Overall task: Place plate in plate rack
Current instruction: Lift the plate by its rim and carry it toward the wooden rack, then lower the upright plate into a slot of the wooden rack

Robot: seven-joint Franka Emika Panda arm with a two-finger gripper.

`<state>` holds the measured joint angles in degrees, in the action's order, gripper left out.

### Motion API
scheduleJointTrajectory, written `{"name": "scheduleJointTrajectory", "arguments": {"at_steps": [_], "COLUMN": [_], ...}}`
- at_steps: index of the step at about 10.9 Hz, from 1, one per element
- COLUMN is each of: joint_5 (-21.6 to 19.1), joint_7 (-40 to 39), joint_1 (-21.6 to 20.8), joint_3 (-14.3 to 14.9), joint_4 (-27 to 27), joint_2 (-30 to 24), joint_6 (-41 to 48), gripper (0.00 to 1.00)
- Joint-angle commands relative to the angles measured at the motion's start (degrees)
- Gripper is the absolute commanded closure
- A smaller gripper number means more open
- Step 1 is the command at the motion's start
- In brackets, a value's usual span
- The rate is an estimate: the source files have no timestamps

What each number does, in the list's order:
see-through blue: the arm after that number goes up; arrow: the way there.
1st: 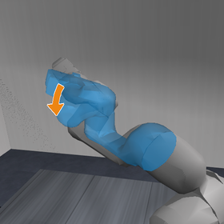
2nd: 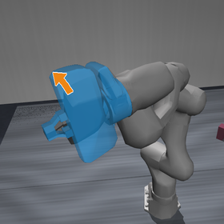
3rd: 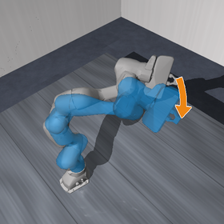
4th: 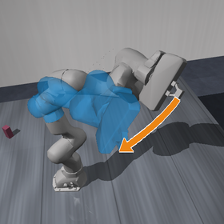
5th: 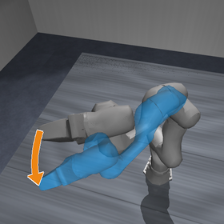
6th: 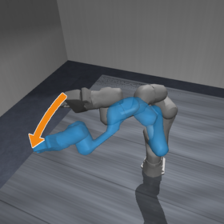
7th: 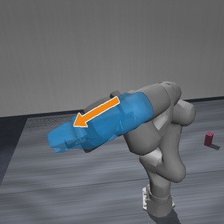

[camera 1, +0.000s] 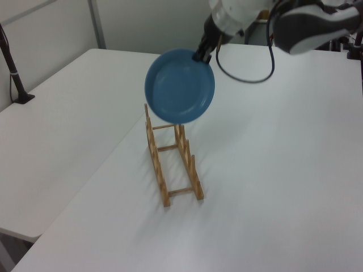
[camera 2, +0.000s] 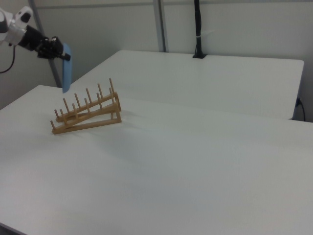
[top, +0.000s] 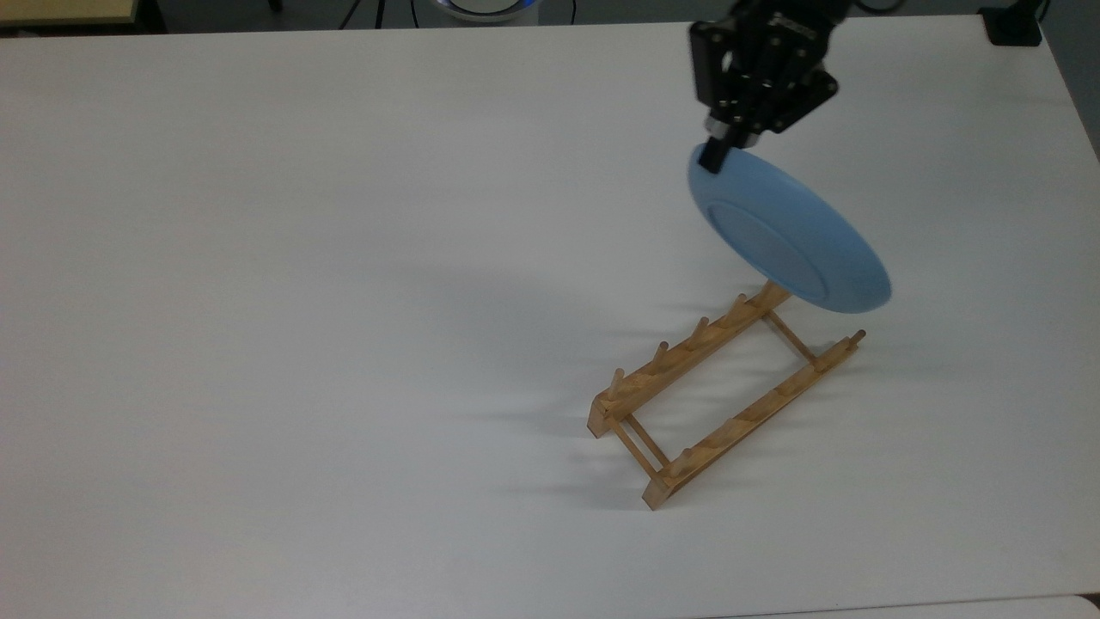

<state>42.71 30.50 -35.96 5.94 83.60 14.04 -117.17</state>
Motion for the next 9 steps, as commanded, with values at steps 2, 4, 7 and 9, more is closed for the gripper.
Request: {"name": "scheduleJointTrajectory", "arguments": {"at_steps": [2, 4, 7, 9], "joint_5": [9.66, 12.82, 14.24, 14.16], "joint_7": [10.08, 13.34, 14.67, 15.98], "joint_1": [-10.08, -12.37, -12.64, -13.51], "joint_3": [1.09, 1.52, 1.53, 1.35], "joint_4": [-2.74, -3.35, -7.13, -7.13], "joint_2": [3.88, 7.38, 12.93, 13.99], "joint_6": [7.47, 9.06, 9.94, 9.68], "gripper": [1.0, 1.0, 1.0, 1.0]}}
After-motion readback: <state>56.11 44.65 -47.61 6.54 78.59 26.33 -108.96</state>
